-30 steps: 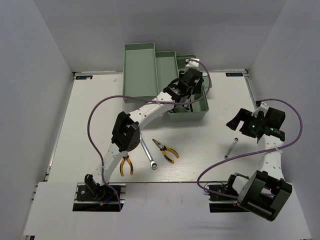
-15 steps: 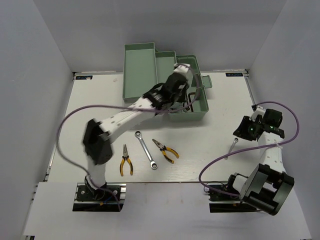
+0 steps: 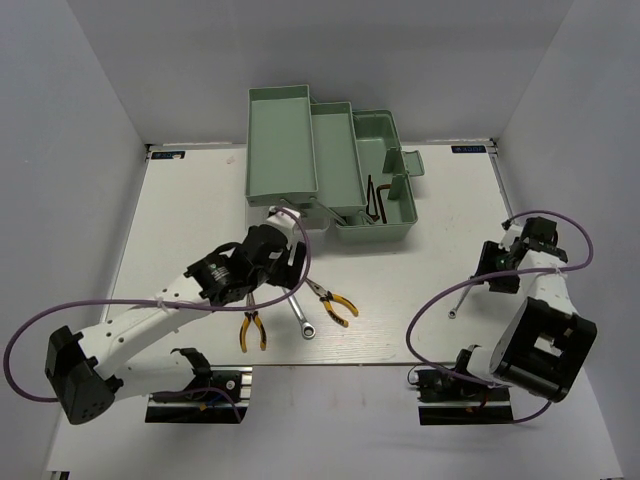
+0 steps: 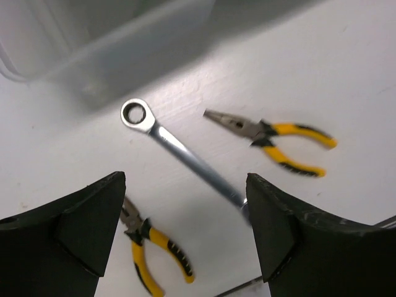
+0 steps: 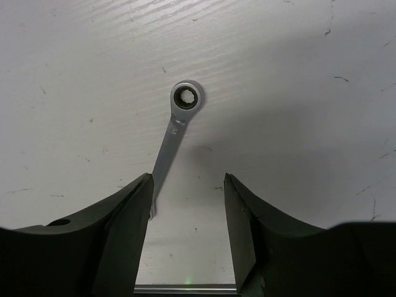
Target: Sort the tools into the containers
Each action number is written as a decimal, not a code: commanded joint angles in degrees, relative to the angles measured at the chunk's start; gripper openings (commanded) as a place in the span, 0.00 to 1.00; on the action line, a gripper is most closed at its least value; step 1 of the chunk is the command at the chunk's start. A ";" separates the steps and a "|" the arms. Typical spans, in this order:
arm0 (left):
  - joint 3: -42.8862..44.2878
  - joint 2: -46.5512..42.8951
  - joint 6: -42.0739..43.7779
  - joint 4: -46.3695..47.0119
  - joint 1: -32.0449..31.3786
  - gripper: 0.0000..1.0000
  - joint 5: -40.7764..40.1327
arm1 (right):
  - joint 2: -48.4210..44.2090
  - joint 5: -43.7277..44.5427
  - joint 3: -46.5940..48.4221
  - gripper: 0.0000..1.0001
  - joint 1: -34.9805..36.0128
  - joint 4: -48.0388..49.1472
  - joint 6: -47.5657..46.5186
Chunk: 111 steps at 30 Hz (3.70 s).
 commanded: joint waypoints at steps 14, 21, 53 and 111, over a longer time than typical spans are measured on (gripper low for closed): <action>-1.57 1.57 2.95 1.30 0.69 0.89 1.60 | 11.62 6.65 1.81 0.53 10.18 4.62 10.01; -1.57 2.71 2.42 0.77 0.69 0.89 0.46 | 14.52 17.12 1.20 0.53 15.72 3.66 12.75; -3.94 17.47 -17.70 1.82 0.69 0.86 7.67 | 6.09 -12.84 14.02 0.00 17.84 1.29 4.76; -2.01 34.97 -44.42 -5.03 -4.22 0.43 -2.00 | 16.22 -21.19 36.37 0.56 35.86 17.99 23.57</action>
